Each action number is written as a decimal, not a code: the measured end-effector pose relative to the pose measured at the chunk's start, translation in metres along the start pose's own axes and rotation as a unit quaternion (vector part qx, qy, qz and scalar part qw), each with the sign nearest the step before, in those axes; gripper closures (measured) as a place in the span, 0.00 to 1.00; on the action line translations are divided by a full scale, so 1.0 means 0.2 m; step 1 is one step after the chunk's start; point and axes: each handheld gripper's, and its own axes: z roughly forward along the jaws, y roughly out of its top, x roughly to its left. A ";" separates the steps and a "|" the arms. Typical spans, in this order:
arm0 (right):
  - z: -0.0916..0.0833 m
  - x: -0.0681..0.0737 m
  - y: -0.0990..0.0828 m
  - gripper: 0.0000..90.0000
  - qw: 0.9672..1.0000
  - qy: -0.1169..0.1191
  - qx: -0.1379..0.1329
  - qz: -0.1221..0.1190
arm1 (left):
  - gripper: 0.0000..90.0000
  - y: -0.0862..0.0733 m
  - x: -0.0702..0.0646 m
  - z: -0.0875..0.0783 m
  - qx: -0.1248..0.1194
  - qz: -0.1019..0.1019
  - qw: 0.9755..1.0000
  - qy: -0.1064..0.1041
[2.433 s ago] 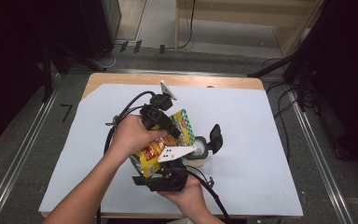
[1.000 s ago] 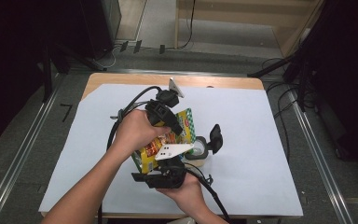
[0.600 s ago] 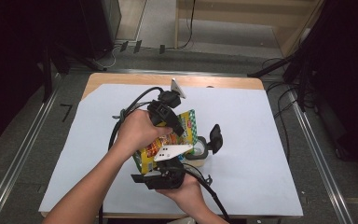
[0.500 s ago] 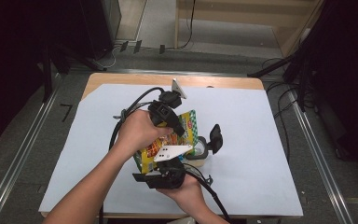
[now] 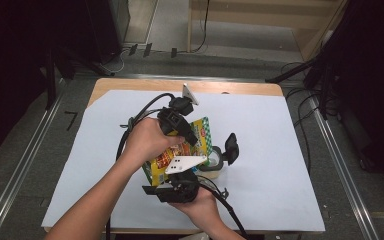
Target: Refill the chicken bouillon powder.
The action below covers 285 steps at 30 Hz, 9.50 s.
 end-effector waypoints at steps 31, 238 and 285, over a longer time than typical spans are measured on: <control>-0.05 -0.01 0.01 0.73 1.000 0.010 -0.025 0.010 | 0.94 0.00 0.02 -0.02 -0.010 -0.006 1.000 0.004; -0.06 0.00 0.01 0.72 0.999 -0.034 -0.024 -0.015 | 0.90 0.02 0.02 0.00 -0.013 0.003 1.000 0.009; -0.08 -0.02 0.02 0.72 0.999 -0.034 -0.019 -0.007 | 0.90 0.04 0.03 0.01 -0.011 0.000 1.000 -0.003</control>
